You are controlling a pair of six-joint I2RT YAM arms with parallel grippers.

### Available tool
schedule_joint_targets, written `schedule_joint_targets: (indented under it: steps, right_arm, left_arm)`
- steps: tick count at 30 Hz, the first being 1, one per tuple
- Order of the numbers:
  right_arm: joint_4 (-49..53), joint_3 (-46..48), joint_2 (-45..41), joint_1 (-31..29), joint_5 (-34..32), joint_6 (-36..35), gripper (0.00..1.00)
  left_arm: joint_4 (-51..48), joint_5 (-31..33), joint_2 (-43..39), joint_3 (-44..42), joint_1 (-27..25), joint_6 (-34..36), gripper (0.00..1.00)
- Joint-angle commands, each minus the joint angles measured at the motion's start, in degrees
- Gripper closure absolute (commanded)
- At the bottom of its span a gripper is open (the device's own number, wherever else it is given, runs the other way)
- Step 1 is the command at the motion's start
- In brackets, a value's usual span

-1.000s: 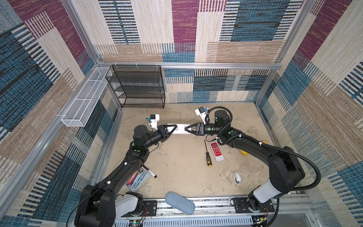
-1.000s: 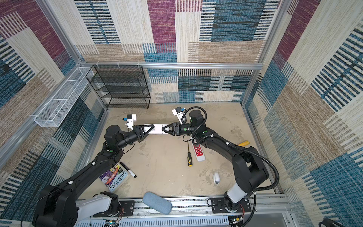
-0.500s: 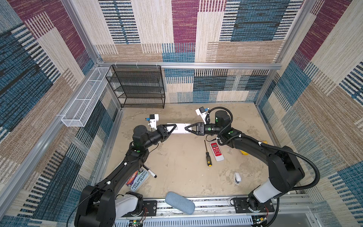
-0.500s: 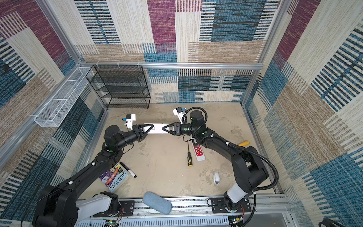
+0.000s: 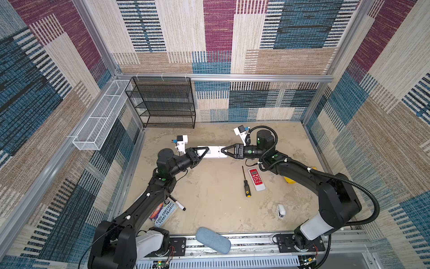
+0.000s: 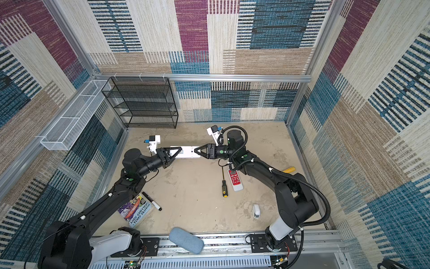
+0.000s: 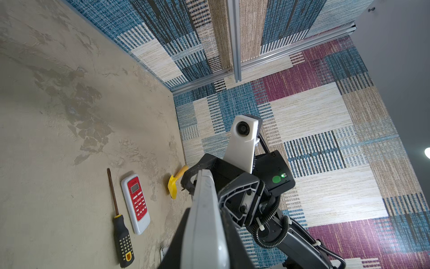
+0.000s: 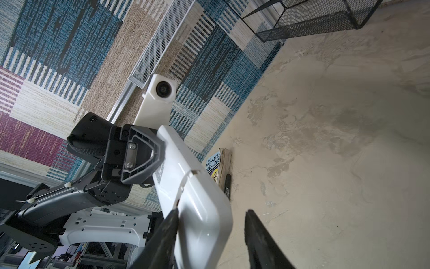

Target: Unload the batteries from the remote control

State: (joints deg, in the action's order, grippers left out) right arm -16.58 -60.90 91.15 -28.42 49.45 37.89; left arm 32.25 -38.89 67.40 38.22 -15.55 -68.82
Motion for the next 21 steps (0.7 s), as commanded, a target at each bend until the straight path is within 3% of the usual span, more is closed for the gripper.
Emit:
schedule_joint_targets:
  steps: [1,9,21]
  right_arm:
    - [0.99,-0.4,0.11,-0.11,-0.37,0.21,0.54]
    - [3.69,-0.96,0.48,-0.14,-1.29,-0.54,0.64]
    - [5.08,-1.85,0.85,-0.14,-1.81,-0.89,0.72]
  left_arm:
    - [3.43,0.36,-0.01,0.45,-0.01,0.03,0.99]
    - [-4.3,1.34,-0.16,2.11,-0.01,3.42,1.0]
    - [-7.7,2.63,-0.26,2.61,-0.01,5.54,1.0]
